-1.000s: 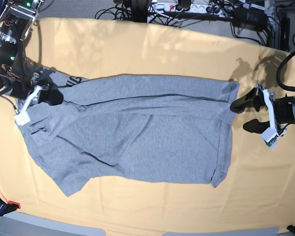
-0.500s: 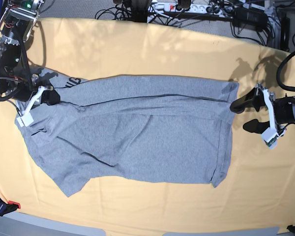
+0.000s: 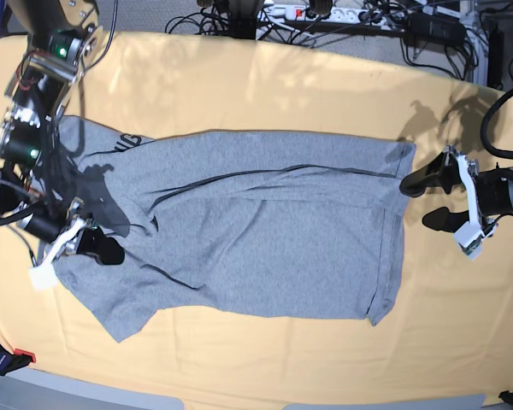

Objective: Layout the t-shirt on the table in an organized manner, then fold the t-shirt properly
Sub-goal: 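Pull the grasped edge outward with the right gripper to flatten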

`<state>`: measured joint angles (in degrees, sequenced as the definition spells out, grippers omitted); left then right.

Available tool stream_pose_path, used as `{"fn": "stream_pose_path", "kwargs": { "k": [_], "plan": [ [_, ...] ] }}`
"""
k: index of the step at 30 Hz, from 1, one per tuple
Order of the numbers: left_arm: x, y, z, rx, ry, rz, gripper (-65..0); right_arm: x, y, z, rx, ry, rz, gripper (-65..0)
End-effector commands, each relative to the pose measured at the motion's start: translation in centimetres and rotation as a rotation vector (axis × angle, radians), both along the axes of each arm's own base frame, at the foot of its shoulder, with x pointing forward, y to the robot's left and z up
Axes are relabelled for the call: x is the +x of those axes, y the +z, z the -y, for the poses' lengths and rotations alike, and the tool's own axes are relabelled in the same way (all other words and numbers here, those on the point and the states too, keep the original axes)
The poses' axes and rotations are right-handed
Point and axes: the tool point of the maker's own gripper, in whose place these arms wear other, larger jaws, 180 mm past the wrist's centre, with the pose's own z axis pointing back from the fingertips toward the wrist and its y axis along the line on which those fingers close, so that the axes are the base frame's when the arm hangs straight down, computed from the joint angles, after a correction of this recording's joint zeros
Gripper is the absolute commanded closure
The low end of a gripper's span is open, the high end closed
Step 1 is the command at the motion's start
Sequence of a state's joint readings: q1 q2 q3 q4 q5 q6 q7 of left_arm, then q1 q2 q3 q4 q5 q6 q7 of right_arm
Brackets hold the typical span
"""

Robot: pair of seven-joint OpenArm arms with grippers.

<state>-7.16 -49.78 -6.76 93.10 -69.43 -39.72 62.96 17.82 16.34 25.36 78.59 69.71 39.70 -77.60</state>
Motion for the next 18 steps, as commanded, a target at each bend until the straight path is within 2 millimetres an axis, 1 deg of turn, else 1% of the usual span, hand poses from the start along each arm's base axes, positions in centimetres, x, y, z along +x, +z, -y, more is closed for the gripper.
{"fn": "stream_pose_path", "kwargs": {
  "k": [1,2,5,6,8,10,11,14,18],
  "plan": [
    [0.7,1.8,-0.3,-0.011,0.000,0.051,-49.2,0.5,2.8,0.0,0.015,0.027,0.077,0.0],
    [0.7,1.8,-0.3,-0.011,0.000,0.051,-49.2,0.5,4.0,-0.3,0.042,0.044,0.109,0.0],
    [0.7,1.8,-0.3,-0.011,0.000,0.052,-49.2,-0.1,8.5,-0.1,0.107,0.059,0.254,0.0],
    [0.7,1.8,-0.3,-0.011,0.000,0.052,-49.2,-0.6,9.2,0.3,0.085,0.051,0.282,0.0],
    [0.7,1.8,-0.3,-0.010,0.000,0.051,-49.2,-1.7,9.8,1.4,0.024,0.034,0.311,0.0],
    [0.6,1.7,-0.4,-0.003,-0.002,0.045,-49.2,-3.1,9.7,2.5,-0.042,0.012,0.318,0.0],
    [0.6,1.6,-0.4,0.000,-0.002,0.042,-49.2,-3.9,9.2,3.2,-0.078,-0.007,0.307,0.0],
    [0.5,1.5,-0.4,0.005,-0.003,0.037,-49.2,-6.7,7.6,5.4,-0.139,-0.076,0.261,0.0],
    [0.5,1.5,-0.4,0.005,-0.004,0.037,-49.2,-10.6,4.6,9.4,-0.200,-0.208,0.152,0.0]
  ]
}}
